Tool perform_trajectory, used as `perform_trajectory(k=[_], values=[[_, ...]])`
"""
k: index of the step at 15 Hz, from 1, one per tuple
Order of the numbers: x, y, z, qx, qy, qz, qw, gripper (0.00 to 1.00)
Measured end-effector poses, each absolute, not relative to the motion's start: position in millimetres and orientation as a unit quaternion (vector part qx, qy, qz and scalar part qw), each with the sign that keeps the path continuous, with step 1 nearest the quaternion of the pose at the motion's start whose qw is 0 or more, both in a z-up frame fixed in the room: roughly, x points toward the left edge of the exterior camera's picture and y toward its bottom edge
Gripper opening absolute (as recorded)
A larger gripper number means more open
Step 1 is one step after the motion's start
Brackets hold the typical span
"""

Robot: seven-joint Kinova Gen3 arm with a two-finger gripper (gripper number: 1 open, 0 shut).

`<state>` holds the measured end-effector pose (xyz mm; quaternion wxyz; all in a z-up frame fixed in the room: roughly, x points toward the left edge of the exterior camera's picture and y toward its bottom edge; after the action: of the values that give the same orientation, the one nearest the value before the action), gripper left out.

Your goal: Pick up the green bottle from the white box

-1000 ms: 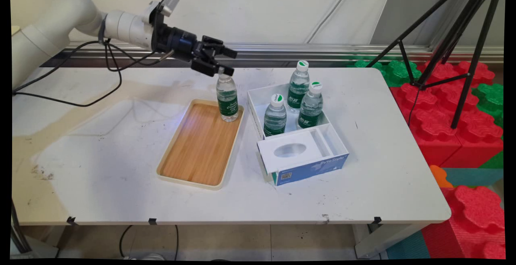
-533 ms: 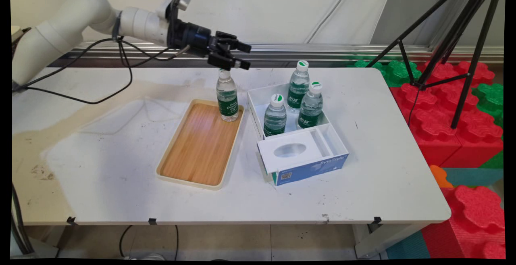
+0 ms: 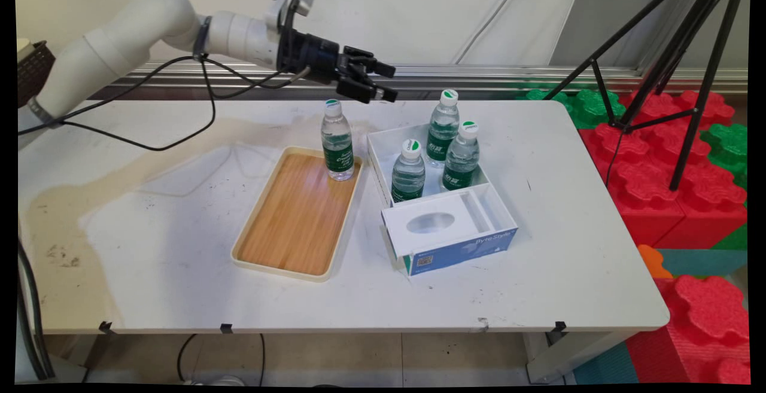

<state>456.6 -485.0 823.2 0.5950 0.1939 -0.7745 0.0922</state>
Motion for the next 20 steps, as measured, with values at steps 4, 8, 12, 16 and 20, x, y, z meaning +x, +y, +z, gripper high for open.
perform_trajectory(k=[4,8,12,16,20], values=[[444.3,-493.9,817.1,0.196,-0.78,0.091,0.587,1.0],[432.6,-502.6,809.5,0.197,-0.787,0.089,0.577,1.0],[420.4,-513.7,804.2,0.198,-0.793,0.089,0.57,1.0],[408.0,-525.5,800.4,0.2,-0.799,0.088,0.561,1.0],[399.1,-537.8,800.4,0.204,-0.804,0.088,0.552,1.0]])
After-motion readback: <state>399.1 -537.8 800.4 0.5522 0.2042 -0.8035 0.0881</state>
